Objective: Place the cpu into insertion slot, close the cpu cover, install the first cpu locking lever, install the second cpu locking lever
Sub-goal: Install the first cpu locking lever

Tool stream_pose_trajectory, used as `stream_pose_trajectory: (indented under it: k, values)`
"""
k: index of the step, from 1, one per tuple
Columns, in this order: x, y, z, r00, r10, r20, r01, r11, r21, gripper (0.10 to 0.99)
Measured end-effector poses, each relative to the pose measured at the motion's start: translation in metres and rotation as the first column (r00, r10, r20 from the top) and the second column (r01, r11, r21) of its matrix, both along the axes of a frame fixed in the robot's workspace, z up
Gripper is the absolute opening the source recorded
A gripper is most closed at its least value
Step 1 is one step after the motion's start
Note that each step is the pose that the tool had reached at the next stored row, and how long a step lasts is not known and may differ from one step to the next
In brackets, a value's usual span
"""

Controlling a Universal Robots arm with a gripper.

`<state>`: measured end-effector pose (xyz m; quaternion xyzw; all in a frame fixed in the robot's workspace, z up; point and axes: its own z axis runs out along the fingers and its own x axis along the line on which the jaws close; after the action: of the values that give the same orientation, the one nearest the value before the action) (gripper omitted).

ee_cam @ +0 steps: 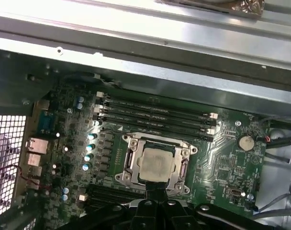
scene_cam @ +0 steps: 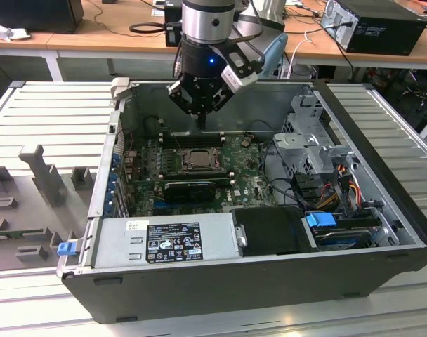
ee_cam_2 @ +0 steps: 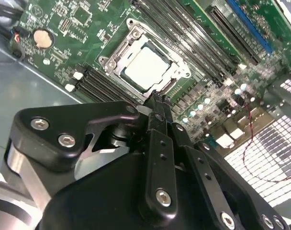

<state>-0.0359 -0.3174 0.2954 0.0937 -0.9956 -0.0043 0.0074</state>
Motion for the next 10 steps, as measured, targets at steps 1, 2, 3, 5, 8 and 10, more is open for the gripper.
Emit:
stream_pose_trajectory:
  k: [1,2,3,5,8,10]
  values:
    - [-0.0026,0.0000,-0.0004,1.0000,0.000,0.0003,0.000,1.0000,0.007,0.106]
    - [-0.0090,0.0000,-0.0011,1.0000,0.000,0.0007,0.000,0.9998,0.018,0.106]
    - [-0.0122,0.0000,-0.0016,1.0000,0.000,0.0007,0.000,0.9997,0.024,0.106]
    - [-0.0168,0.0001,-0.0035,1.0000,-0.001,0.0010,0.001,0.9997,0.026,0.106]
    - [-0.0182,0.0000,-0.0064,0.9996,-0.028,0.0007,0.028,0.9993,0.026,0.106]
    - [-0.0182,0.0000,-0.0081,0.9983,-0.058,0.0007,0.058,0.9980,0.026,0.106]
